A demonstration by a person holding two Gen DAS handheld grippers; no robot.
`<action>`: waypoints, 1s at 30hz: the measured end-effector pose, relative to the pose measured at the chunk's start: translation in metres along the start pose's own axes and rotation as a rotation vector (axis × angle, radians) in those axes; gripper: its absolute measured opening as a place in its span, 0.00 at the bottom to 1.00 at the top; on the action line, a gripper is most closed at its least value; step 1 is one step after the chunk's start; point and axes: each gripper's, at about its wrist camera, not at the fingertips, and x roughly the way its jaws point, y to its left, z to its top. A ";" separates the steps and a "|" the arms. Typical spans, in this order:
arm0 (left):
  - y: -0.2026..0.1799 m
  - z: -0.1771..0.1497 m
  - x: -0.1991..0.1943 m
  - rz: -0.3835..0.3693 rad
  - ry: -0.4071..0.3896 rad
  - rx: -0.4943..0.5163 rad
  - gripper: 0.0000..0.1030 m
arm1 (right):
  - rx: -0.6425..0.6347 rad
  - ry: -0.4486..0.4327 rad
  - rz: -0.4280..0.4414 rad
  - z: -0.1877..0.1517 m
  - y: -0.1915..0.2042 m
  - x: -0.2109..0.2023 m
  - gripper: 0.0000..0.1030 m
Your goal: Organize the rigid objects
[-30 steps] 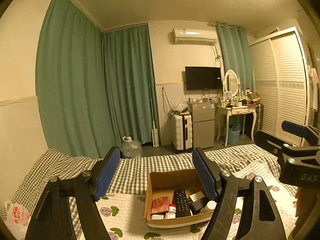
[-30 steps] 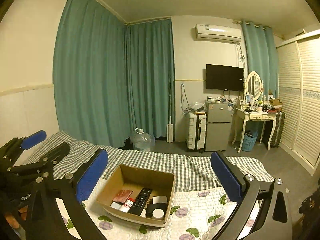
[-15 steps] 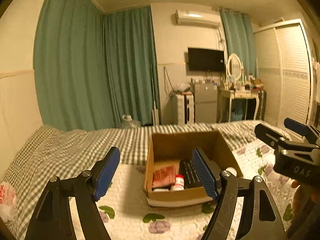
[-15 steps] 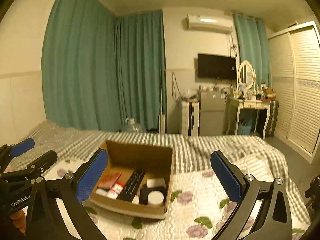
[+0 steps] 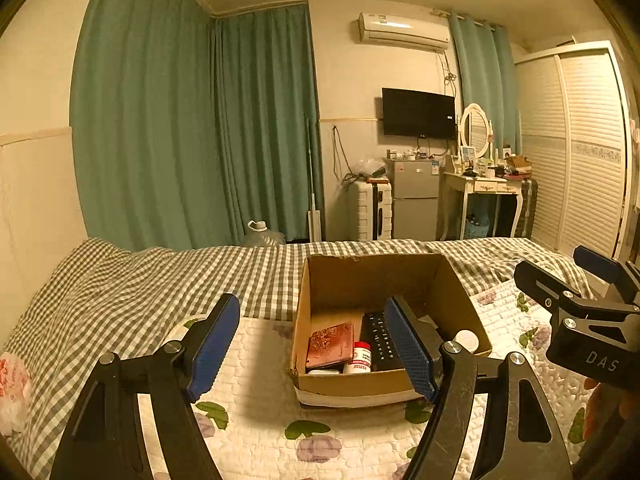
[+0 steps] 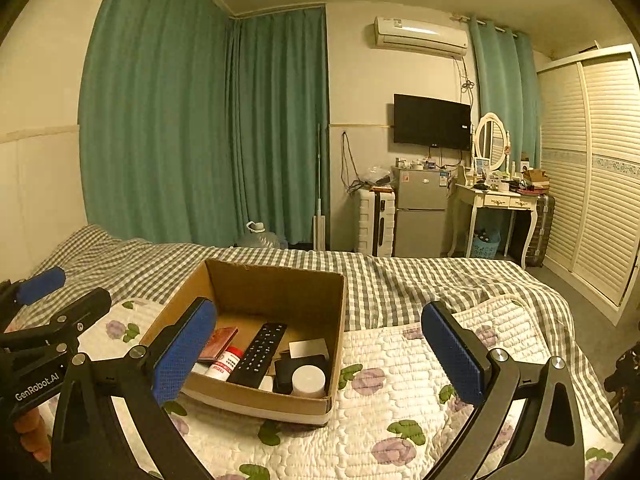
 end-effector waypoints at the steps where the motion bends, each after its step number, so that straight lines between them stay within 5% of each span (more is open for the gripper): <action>1: 0.000 0.000 0.000 0.001 0.001 0.001 0.75 | -0.001 0.002 -0.001 0.000 0.000 0.000 1.00; 30: 0.001 -0.001 0.003 -0.010 0.016 0.000 0.75 | 0.010 0.026 -0.014 -0.003 0.001 0.003 1.00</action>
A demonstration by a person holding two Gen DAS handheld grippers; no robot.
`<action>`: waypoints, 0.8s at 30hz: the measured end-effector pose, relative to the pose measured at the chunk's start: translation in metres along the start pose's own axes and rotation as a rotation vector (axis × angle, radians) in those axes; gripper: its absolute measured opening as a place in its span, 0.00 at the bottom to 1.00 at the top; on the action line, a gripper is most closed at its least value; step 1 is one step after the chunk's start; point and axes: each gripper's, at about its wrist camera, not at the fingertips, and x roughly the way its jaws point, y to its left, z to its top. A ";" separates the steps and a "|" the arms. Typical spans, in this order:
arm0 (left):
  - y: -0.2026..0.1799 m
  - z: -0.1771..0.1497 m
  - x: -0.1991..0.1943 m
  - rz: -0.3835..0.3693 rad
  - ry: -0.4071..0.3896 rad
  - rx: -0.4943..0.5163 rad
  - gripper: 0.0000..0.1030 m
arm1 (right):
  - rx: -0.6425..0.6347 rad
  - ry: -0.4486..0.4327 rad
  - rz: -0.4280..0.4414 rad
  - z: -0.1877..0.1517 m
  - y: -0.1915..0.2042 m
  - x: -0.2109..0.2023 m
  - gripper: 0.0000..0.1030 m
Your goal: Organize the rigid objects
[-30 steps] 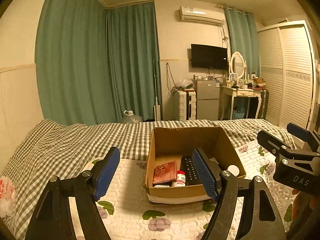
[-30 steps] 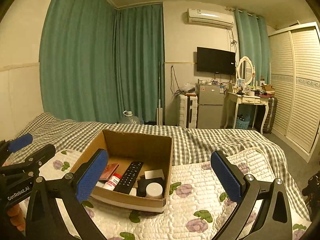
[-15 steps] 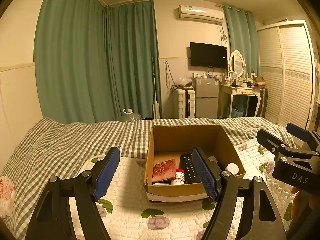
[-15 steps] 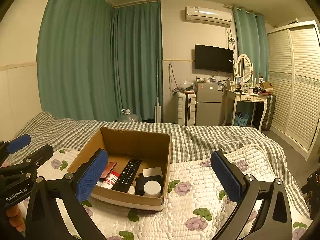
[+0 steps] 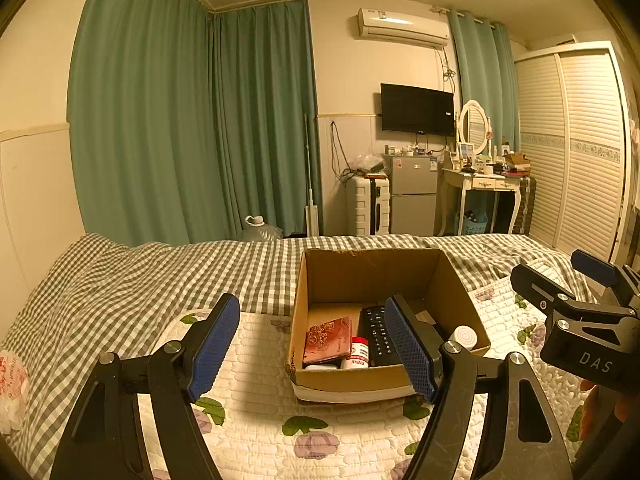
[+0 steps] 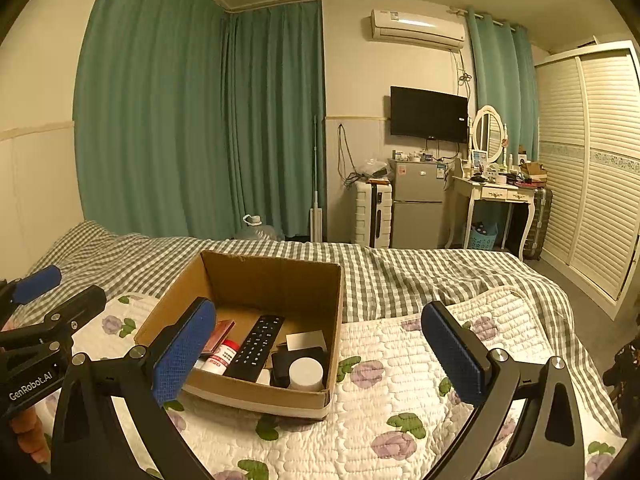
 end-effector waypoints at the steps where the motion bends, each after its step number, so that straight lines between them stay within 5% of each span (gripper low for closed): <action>1: 0.000 0.000 0.000 0.001 0.000 0.000 0.75 | 0.000 0.002 0.001 0.000 0.000 0.000 1.00; 24: -0.001 -0.003 0.000 -0.005 0.008 -0.010 0.75 | 0.002 0.022 -0.002 -0.002 -0.002 0.007 1.00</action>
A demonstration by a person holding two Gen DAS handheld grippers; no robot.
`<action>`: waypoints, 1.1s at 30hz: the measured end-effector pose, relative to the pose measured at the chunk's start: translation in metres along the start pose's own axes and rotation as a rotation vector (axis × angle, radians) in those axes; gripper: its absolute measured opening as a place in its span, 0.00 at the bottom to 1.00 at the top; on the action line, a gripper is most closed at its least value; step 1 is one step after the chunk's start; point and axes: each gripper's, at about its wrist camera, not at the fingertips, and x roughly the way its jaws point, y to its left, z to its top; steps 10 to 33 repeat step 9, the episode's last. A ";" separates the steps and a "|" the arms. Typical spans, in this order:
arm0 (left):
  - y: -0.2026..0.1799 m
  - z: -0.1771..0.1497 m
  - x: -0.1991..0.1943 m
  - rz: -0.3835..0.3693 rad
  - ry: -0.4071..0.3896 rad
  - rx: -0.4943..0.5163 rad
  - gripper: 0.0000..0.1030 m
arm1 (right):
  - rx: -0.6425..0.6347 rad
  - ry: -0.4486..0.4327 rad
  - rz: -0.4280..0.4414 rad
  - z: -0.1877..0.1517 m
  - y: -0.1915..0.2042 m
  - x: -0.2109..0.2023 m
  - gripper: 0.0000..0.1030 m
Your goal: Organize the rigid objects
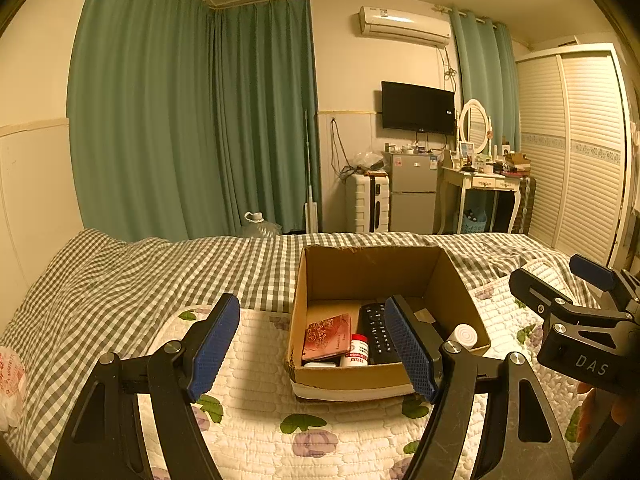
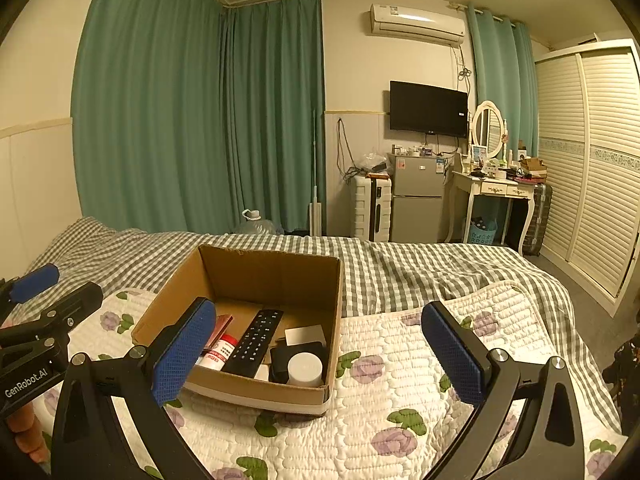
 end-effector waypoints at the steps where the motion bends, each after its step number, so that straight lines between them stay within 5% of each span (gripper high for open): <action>1: 0.000 0.000 0.000 0.001 -0.001 0.000 0.75 | 0.000 0.001 0.000 0.000 0.000 0.000 1.00; 33: 0.000 -0.001 0.001 0.000 0.004 -0.010 0.75 | -0.001 0.011 -0.002 -0.002 0.001 0.003 1.00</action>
